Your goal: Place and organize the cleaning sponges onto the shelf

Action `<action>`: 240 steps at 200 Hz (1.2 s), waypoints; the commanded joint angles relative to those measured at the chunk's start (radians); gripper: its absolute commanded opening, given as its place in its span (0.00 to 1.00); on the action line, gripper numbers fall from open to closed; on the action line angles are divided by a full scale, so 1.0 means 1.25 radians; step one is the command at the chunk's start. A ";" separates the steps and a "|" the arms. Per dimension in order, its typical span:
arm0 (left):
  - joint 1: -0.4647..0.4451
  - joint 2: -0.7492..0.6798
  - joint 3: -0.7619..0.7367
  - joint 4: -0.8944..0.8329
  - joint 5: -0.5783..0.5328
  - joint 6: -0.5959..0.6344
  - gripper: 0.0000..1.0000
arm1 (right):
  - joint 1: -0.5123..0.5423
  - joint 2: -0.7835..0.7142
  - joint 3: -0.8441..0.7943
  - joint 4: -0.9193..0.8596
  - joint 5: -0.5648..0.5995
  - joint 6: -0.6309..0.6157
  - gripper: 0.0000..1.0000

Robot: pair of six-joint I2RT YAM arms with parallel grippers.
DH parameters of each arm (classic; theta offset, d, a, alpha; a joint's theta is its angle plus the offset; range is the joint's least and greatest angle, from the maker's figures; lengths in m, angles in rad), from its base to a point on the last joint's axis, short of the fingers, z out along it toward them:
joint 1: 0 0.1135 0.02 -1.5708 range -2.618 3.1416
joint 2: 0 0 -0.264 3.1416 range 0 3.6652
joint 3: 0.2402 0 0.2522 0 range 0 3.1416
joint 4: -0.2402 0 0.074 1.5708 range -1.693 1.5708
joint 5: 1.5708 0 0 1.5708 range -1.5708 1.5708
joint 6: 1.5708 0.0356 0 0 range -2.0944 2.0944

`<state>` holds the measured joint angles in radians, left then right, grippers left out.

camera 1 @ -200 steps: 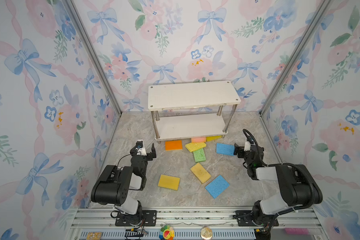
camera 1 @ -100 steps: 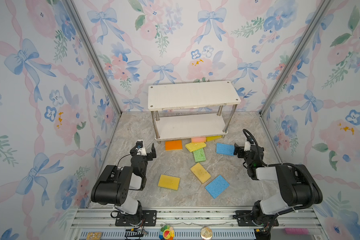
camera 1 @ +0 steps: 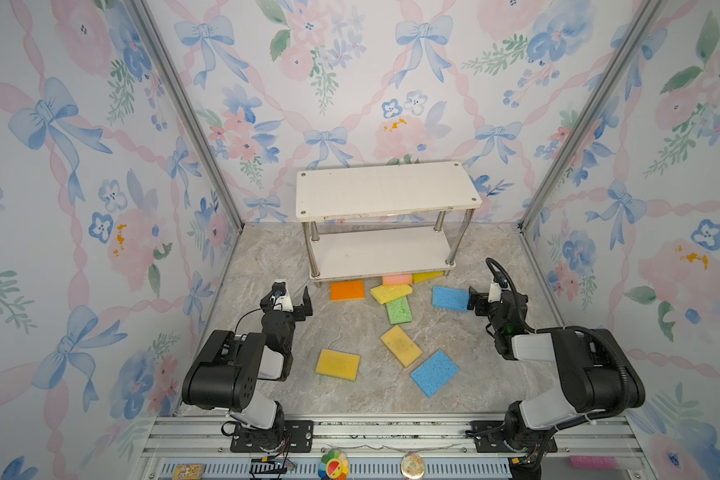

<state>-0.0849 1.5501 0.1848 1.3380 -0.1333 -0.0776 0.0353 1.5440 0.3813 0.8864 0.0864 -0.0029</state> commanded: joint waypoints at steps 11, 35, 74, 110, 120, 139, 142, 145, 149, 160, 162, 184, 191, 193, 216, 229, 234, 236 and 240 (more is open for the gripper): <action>-0.001 0.001 0.003 0.010 -0.001 0.015 0.98 | 0.000 0.002 0.010 0.010 0.000 0.012 0.97; -0.002 -0.038 0.028 -0.059 -0.031 0.009 0.98 | -0.001 -0.005 0.011 0.006 0.010 0.016 0.97; -0.007 -0.157 0.115 -0.316 -0.107 -0.041 0.98 | -0.010 -0.099 0.072 -0.184 0.073 0.049 0.97; -0.006 -0.219 0.258 -0.659 -0.149 -0.239 0.98 | -0.036 -0.195 0.187 -0.449 0.129 0.155 0.97; -0.006 -0.220 0.307 -0.758 -0.126 -0.285 0.98 | -0.049 -0.217 0.246 -0.571 0.142 0.196 0.97; -0.007 -0.198 0.392 -0.918 -0.046 -0.324 0.98 | -0.110 -0.234 0.371 -0.817 0.122 0.300 0.97; -0.007 -0.194 0.415 -0.936 -0.034 -0.324 0.98 | -0.124 -0.233 0.390 -0.852 0.102 0.298 0.97; -0.008 -0.190 0.428 -0.952 -0.026 -0.326 0.98 | -0.137 -0.232 0.405 -0.886 0.086 0.293 0.97; -0.010 -0.187 0.440 -0.974 -0.018 -0.330 0.98 | -0.150 -0.231 0.433 -0.927 0.081 0.291 0.97; -0.011 -0.194 0.450 -1.002 0.013 -0.345 0.98 | -0.172 -0.238 0.466 -1.010 0.110 0.313 0.97; -0.012 -0.197 0.451 -1.004 0.019 -0.349 0.98 | -0.177 -0.241 0.470 -1.024 0.110 0.318 0.97; -0.012 -0.242 0.458 -1.032 0.109 -0.373 0.98 | -0.211 -0.297 0.496 -1.118 0.049 0.325 0.97; -0.012 -0.251 0.465 -1.044 0.148 -0.374 0.98 | -0.204 -0.317 0.504 -1.146 0.037 0.324 0.97; -0.013 -0.253 0.466 -1.049 0.157 -0.375 0.98 | -0.201 -0.321 0.506 -1.154 0.032 0.323 0.97; -0.027 -0.283 0.467 -1.076 0.235 -0.394 0.98 | -0.180 -0.362 0.539 -1.247 -0.062 0.341 0.97; -0.045 -0.295 0.470 -1.101 0.253 -0.397 0.98 | -0.178 -0.371 0.561 -1.294 -0.139 0.339 0.97; -0.052 -0.299 0.471 -1.111 0.261 -0.392 0.98 | -0.174 -0.375 0.570 -1.312 -0.160 0.339 0.97; -0.057 -0.301 0.472 -1.113 0.264 -0.391 0.98 | -0.173 -0.376 0.573 -1.318 -0.169 0.339 0.97; -0.062 -0.303 0.472 -1.120 0.269 -0.390 0.98 | -0.171 -0.379 0.578 -1.329 -0.186 0.338 0.97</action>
<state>-0.1268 1.2003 0.7490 0.0322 0.0887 -0.5453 -0.1947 1.0958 1.0367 -0.5812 0.0360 0.3985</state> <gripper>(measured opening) 0.979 0.971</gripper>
